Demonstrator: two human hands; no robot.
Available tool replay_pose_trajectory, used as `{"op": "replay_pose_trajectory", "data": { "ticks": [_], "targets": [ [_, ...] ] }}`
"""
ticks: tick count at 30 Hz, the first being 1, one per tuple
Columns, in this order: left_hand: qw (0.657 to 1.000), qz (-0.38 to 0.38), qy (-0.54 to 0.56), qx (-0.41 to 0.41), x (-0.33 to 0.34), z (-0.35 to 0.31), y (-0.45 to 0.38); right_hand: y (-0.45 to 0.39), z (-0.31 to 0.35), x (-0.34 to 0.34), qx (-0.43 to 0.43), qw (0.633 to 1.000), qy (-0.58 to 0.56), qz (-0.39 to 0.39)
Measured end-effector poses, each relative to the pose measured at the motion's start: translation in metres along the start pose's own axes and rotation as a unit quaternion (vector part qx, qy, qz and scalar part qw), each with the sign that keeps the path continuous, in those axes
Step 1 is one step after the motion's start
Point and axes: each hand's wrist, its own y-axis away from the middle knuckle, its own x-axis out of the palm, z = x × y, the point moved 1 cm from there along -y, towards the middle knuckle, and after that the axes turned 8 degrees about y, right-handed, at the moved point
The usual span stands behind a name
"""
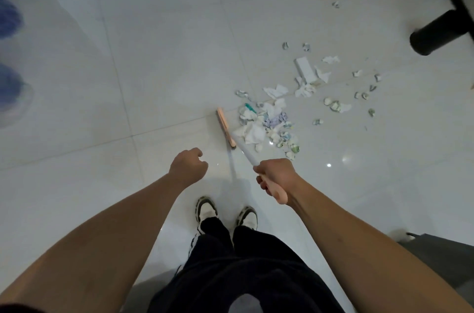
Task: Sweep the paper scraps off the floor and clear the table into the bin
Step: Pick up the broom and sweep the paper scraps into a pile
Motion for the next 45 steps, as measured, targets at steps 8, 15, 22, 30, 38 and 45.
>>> {"op": "replay_pose_trajectory", "data": {
  "ticks": [8,15,22,30,38,45],
  "targets": [
    [0.996,-0.071,0.052,-0.016,-0.049,0.006,0.008,0.010,0.055,0.065,-0.001,0.988,0.016,0.152],
    [0.989,-0.116,0.047,-0.081,-0.068,0.021,0.015,-0.029,0.059,0.075,0.028,0.973,-0.015,0.229],
    [0.993,-0.094,0.000,-0.079,-0.040,-0.048,-0.025,-0.083,0.073,-0.036,0.059,0.984,-0.038,0.166],
    [0.996,-0.022,-0.075,0.047,0.020,-0.198,-0.092,-0.116,0.092,-0.185,0.060,0.989,-0.109,0.083],
    [0.985,-0.025,-0.157,0.072,0.011,-0.259,-0.121,-0.141,0.128,-0.231,-0.006,0.994,-0.104,-0.016],
    [0.988,-0.042,-0.147,0.038,-0.030,-0.267,-0.156,-0.152,0.170,-0.209,-0.036,0.993,-0.110,-0.027]
  ]
}}
